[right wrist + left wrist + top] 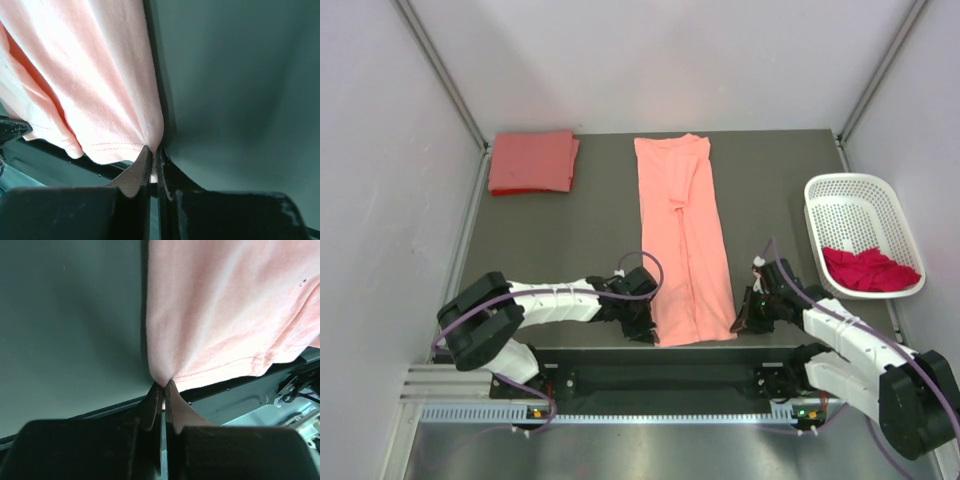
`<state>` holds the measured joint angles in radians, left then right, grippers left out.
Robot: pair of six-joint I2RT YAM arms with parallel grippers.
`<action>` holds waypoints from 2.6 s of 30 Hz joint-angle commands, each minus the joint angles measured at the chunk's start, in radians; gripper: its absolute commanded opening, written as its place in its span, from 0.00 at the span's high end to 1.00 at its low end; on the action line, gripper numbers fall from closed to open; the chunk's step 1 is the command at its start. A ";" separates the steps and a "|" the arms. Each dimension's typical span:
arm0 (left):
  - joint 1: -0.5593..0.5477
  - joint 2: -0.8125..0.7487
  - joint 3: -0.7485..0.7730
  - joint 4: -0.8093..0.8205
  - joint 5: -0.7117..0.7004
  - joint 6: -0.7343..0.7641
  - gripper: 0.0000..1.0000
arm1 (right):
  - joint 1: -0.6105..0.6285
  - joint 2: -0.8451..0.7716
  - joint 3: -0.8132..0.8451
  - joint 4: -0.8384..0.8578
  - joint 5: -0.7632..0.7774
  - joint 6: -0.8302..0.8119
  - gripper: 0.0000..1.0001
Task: Fold and stack the t-shirts
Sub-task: Fold the tshirt
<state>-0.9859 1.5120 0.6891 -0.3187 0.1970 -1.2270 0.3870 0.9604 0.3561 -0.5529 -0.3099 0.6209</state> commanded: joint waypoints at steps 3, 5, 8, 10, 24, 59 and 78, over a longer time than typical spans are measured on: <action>-0.023 -0.053 0.009 -0.129 -0.149 0.029 1.00 | 0.055 -0.054 0.027 -0.048 -0.001 0.000 1.00; -0.023 -0.064 0.016 -0.141 -0.153 0.026 1.00 | 0.056 -0.084 0.023 -0.039 -0.023 0.007 1.00; -0.022 -0.076 0.056 -0.164 -0.177 0.052 1.00 | 0.056 -0.081 0.050 -0.013 -0.029 0.011 1.00; -0.022 -0.055 0.129 -0.219 -0.226 0.075 1.00 | 0.056 -0.028 0.076 0.008 -0.038 0.007 1.00; 0.312 0.189 0.564 -0.408 -0.171 0.397 1.00 | -0.028 0.395 0.543 -0.021 -0.057 -0.139 1.00; 0.559 0.777 1.354 -0.566 0.001 0.589 1.00 | -0.226 1.110 1.339 -0.173 -0.204 -0.288 1.00; 0.587 0.853 1.422 -0.533 0.039 0.564 1.00 | -0.260 1.242 1.454 -0.163 -0.259 -0.270 0.98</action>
<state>-0.4091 2.3581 2.0617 -0.8799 0.2211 -0.6563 0.1448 2.1925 1.7523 -0.7246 -0.5430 0.3439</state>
